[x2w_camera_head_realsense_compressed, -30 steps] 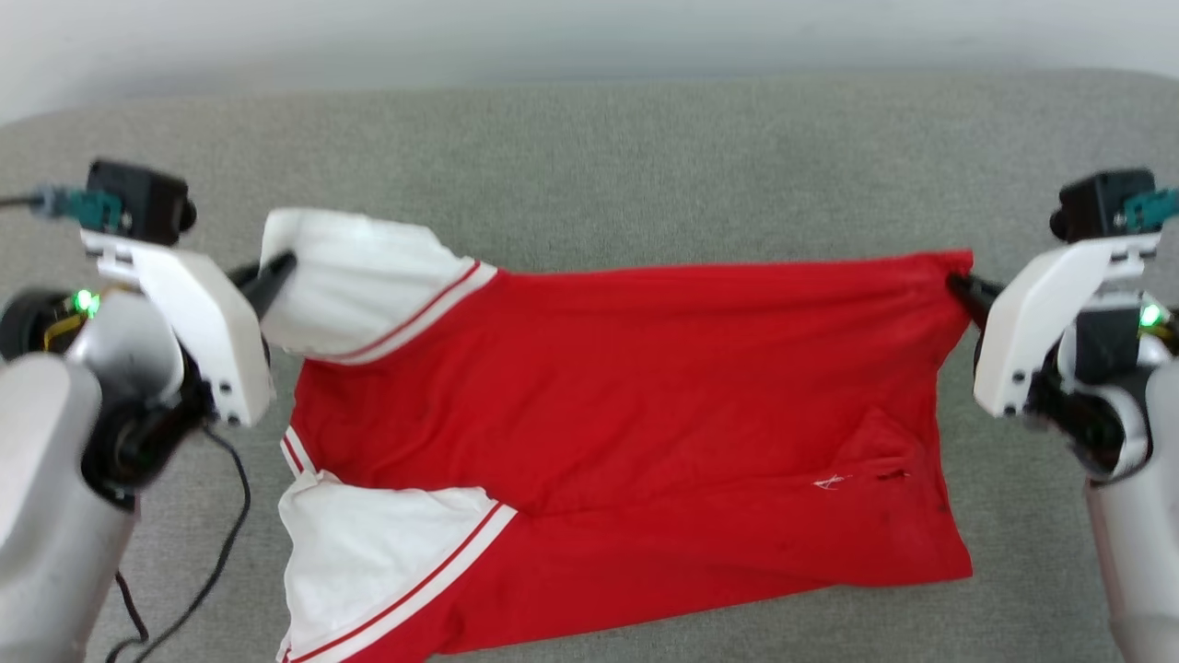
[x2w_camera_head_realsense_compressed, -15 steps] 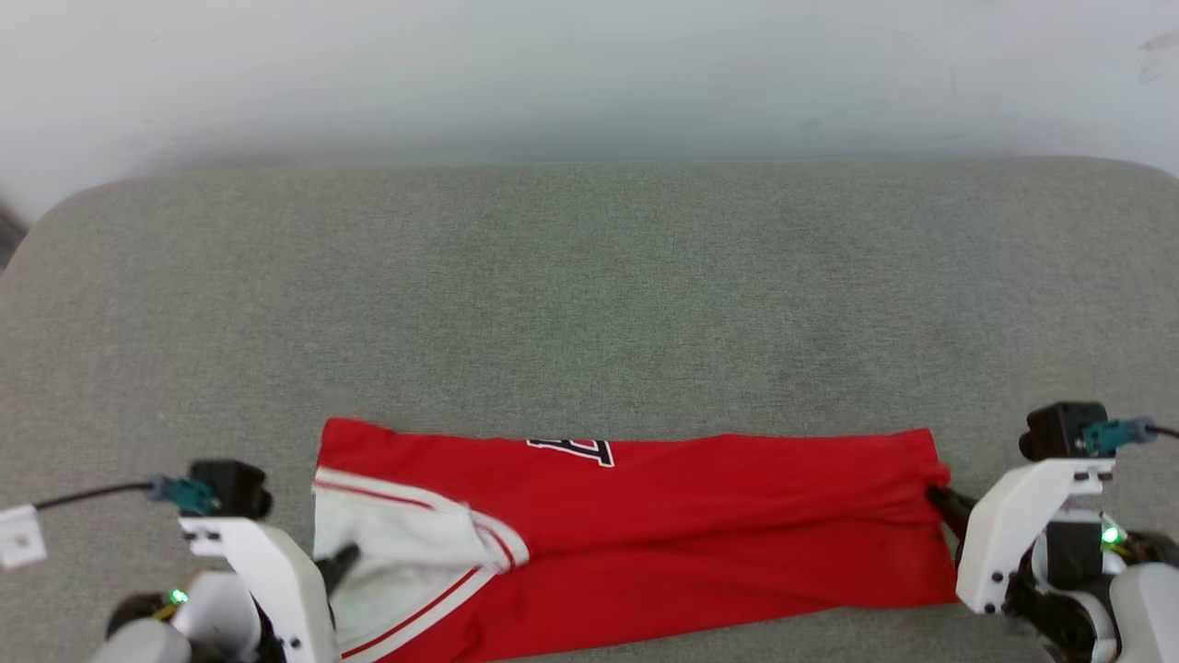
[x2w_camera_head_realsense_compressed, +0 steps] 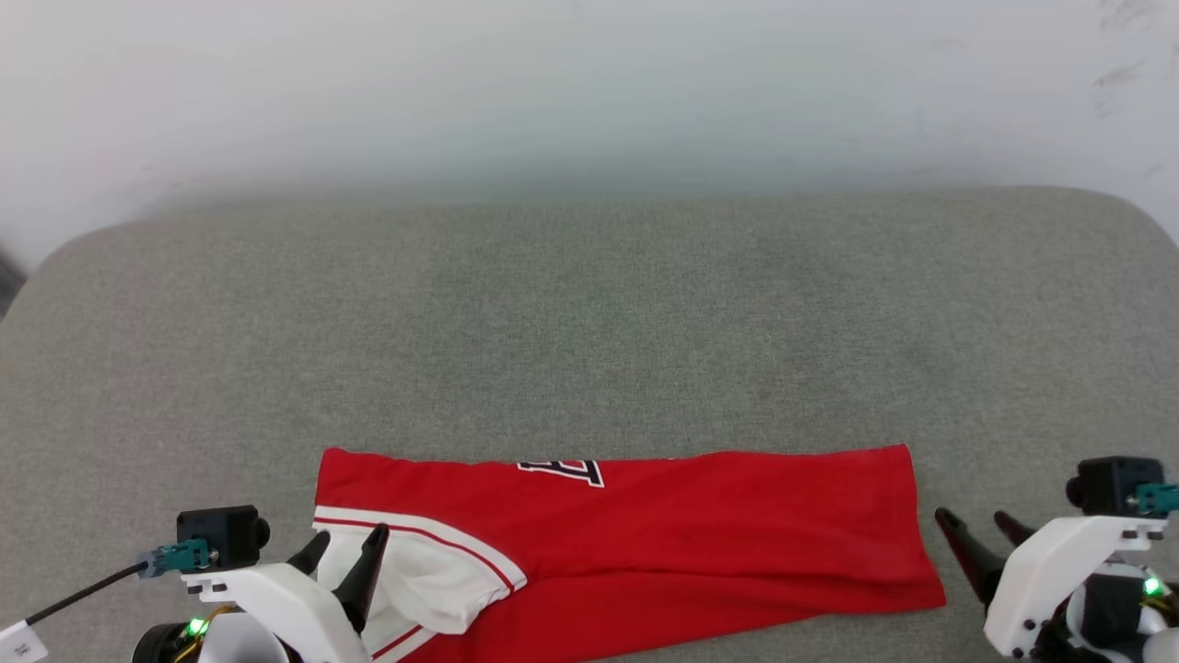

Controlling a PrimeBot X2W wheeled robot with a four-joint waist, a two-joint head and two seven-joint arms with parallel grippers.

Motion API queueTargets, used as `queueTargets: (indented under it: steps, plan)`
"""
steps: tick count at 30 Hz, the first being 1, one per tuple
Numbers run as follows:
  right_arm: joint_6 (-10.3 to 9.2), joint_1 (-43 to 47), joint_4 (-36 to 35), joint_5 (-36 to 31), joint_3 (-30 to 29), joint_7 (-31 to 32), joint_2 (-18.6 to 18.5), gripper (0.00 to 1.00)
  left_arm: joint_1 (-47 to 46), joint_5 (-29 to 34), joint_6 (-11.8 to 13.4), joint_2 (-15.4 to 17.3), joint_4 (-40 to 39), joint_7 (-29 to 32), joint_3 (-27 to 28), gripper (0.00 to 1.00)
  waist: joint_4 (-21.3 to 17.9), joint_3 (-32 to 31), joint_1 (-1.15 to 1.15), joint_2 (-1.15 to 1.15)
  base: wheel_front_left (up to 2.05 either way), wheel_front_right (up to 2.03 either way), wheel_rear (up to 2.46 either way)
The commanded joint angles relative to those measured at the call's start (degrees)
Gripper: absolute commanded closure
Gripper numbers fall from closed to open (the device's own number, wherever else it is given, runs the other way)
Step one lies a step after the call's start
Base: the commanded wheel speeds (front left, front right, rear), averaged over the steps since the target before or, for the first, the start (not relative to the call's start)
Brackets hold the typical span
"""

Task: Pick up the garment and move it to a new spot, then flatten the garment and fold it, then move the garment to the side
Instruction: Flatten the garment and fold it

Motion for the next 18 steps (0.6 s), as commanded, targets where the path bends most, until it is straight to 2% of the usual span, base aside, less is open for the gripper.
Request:
queueTargets:
  steps: [1, 4, 9, 14, 18]
  plan:
    - [-0.02, 0.62, -1.29, -0.06, -0.56, 0.08, -0.39, 0.0, 0.47, 0.79, 0.5, -0.4, -0.79, -1.27, 0.31, 0.0, -0.14, -0.73, 0.01, 0.0, 0.0, 0.0, 0.0]
    - [-0.02, 0.5, -4.35, -0.5, -2.51, 1.51, -0.94, 0.0, 0.0, 3.3, 2.26, -1.18, -2.8, -5.15, 0.66, 0.0, -0.06, -2.02, 0.01, 0.0, 0.0, 0.0, 0.0]
    - [-0.01, -1.54, -6.93, -1.04, -5.35, 6.12, -1.76, 0.0, -1.13, 6.78, 3.63, -2.45, -5.92, -12.77, 1.91, 0.0, 0.76, -2.84, 0.01, 0.0, 0.0, 0.0, 0.0]
    - [-0.02, -2.26, -6.62, -1.43, -6.98, 13.72, -1.54, 0.0, -1.8, 12.12, 5.94, -2.4, -7.04, -19.8, 2.57, 0.0, 2.53, -2.45, 0.01, 0.0, 0.0, 0.0, 0.0]
    - [-0.02, -2.86, -6.36, -2.56, -7.28, 18.93, -0.62, 0.0, -2.36, 15.29, 6.76, -2.07, -8.56, -22.41, 3.09, 0.0, 4.52, -0.24, 0.01, 0.0, 0.0, 0.0, 0.0]
